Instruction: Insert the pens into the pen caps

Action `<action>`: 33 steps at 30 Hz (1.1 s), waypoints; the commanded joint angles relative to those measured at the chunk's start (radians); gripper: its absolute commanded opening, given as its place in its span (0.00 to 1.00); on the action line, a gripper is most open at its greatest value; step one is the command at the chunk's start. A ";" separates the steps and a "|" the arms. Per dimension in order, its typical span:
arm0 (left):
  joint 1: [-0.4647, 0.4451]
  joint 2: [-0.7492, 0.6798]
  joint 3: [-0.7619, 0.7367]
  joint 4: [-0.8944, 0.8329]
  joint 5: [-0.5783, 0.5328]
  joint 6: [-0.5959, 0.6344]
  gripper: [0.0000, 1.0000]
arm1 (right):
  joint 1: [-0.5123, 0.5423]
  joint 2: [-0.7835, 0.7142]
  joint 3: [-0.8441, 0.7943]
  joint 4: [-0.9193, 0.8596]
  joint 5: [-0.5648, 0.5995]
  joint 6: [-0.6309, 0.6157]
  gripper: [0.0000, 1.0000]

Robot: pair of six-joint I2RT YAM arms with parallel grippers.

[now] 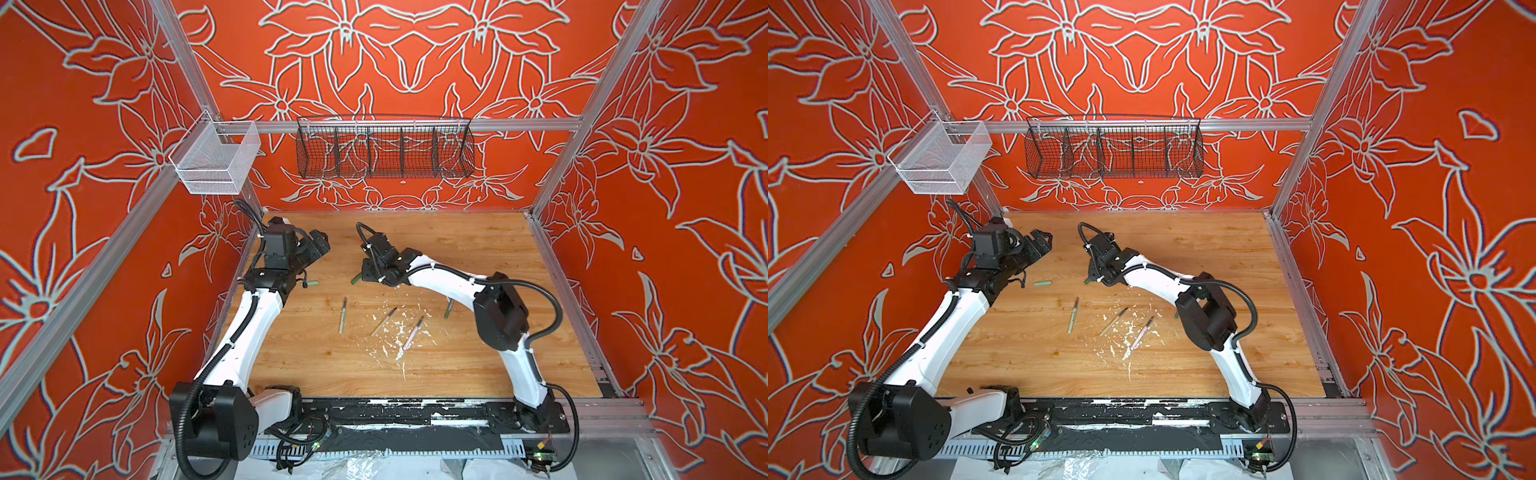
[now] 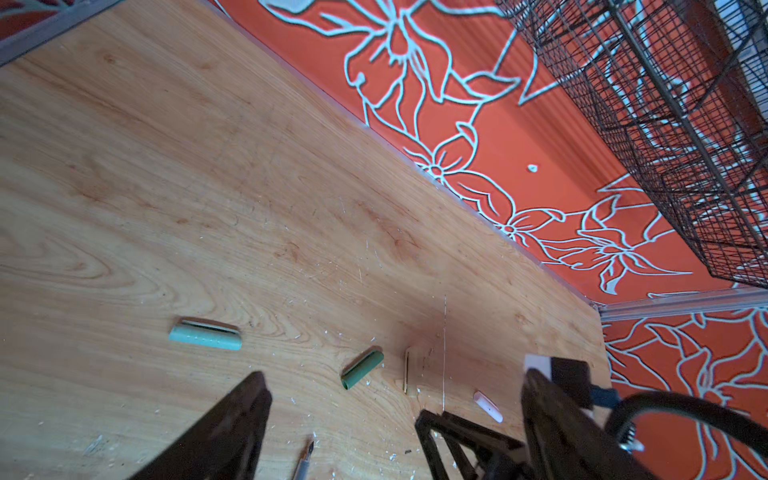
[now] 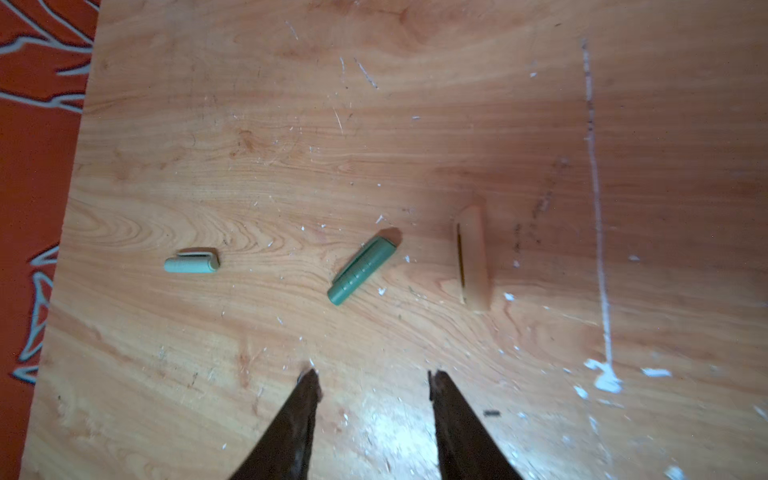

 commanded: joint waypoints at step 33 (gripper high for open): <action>0.054 0.020 -0.008 0.039 0.107 -0.085 0.92 | 0.020 0.448 0.614 -0.335 0.110 -0.049 0.59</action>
